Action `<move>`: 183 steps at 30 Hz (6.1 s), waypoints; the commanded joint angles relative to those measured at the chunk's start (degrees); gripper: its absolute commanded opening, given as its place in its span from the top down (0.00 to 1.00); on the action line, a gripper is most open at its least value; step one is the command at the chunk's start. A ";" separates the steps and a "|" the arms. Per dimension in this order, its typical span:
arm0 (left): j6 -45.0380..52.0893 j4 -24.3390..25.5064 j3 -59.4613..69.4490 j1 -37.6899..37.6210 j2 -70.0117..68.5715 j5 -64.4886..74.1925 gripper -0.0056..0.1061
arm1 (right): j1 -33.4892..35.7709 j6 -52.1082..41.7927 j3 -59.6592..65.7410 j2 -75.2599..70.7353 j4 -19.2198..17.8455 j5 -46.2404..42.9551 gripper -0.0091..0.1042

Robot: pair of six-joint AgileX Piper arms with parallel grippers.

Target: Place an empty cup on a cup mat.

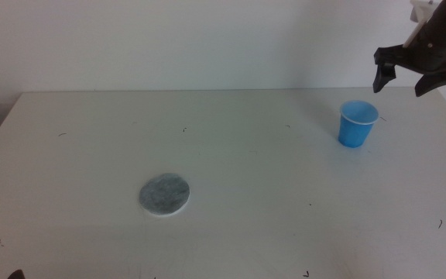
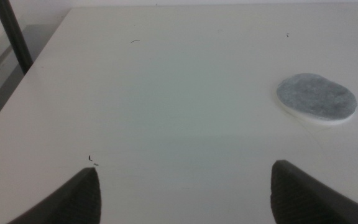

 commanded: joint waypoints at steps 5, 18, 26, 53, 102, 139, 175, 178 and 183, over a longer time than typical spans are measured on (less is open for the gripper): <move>-0.21 0.06 -0.34 0.06 -0.74 -3.81 0.01 | 0.53 2.27 -1.98 -0.99 1.41 -3.78 0.29; -0.21 0.06 -0.34 0.06 -0.74 -3.81 0.01 | 1.63 2.27 -1.98 3.87 1.12 -6.30 0.38; -0.21 0.06 -0.34 0.06 -0.74 -3.81 0.01 | 1.73 2.27 -1.98 6.02 0.62 -7.78 0.53; -0.21 0.06 -0.34 0.06 -0.74 -3.81 0.01 | 2.42 1.83 -1.98 -2.05 4.30 -4.06 0.93; -0.21 0.06 -0.34 0.06 -0.74 -3.81 0.01 | 42.65 21.30 -1.98 2.66 0.18 -19.35 0.93; -0.21 0.06 -0.34 0.06 -0.74 -3.81 0.01 | 43.42 21.85 -2.09 3.32 -1.16 -17.85 0.41; -0.21 0.06 -0.34 0.06 -0.74 -3.81 0.01 | 7.26 9.02 27.47 -53.12 -5.44 -10.87 0.35; -0.21 0.06 -0.34 0.06 -0.74 -3.81 0.01 | 4.88 8.40 38.25 -60.14 -4.48 -15.91 0.35; -0.21 0.06 -0.34 0.06 -0.74 -3.81 0.01 | 4.54 8.16 53.51 -72.11 -5.85 -23.55 0.35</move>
